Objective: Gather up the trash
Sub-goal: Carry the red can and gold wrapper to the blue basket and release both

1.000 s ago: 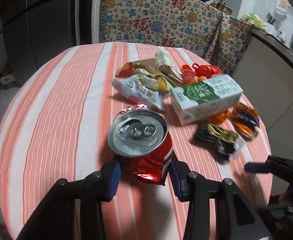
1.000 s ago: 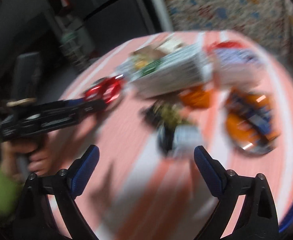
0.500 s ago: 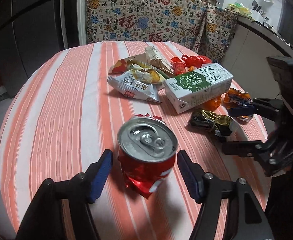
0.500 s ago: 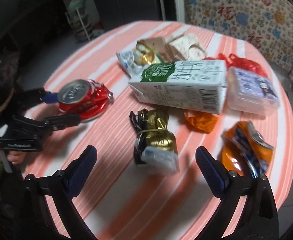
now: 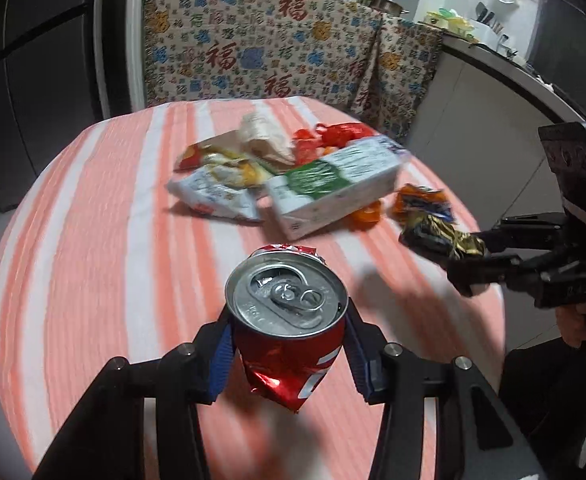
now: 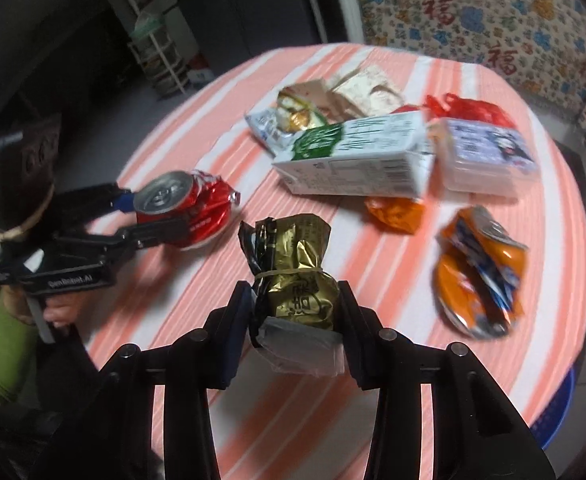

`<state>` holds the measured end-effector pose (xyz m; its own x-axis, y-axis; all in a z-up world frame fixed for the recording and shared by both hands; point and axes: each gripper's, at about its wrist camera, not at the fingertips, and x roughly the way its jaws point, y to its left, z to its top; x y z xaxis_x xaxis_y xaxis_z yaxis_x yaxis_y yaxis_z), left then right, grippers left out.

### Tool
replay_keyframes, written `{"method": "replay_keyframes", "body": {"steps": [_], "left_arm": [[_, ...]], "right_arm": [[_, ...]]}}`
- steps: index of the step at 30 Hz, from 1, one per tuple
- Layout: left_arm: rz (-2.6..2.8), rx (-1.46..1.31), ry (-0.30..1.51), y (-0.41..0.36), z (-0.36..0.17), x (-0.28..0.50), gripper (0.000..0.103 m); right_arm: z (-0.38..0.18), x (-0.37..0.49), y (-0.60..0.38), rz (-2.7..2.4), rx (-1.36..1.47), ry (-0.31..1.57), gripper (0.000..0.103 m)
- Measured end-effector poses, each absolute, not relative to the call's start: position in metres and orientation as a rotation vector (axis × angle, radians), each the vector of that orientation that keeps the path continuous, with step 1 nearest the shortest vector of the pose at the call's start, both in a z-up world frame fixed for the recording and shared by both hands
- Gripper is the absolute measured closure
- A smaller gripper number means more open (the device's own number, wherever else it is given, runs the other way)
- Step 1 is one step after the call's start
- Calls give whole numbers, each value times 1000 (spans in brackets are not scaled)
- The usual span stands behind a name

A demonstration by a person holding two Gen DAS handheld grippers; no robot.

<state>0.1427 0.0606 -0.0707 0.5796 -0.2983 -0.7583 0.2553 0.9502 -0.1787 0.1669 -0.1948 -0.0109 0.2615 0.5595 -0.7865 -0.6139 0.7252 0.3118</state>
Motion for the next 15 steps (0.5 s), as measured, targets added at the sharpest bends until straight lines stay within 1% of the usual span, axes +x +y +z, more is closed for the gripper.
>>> {"method": "replay_keyframes", "body": {"steps": [5, 9, 13, 15], "left_arm": [[-432, -46, 871, -3, -56, 135, 54], [-551, -30, 860, -78, -45, 142, 54], [-653, -27, 875, -152, -41, 158, 54], [-689, -22, 891, -189, -45, 167, 54]], "right_arm": [[-1, 174, -269, 641, 49, 985, 60], [0, 174, -344, 479, 134, 969, 60], [-6, 181, -422, 310, 211, 965, 60], [-18, 189, -459, 221, 254, 976, 59]]}}
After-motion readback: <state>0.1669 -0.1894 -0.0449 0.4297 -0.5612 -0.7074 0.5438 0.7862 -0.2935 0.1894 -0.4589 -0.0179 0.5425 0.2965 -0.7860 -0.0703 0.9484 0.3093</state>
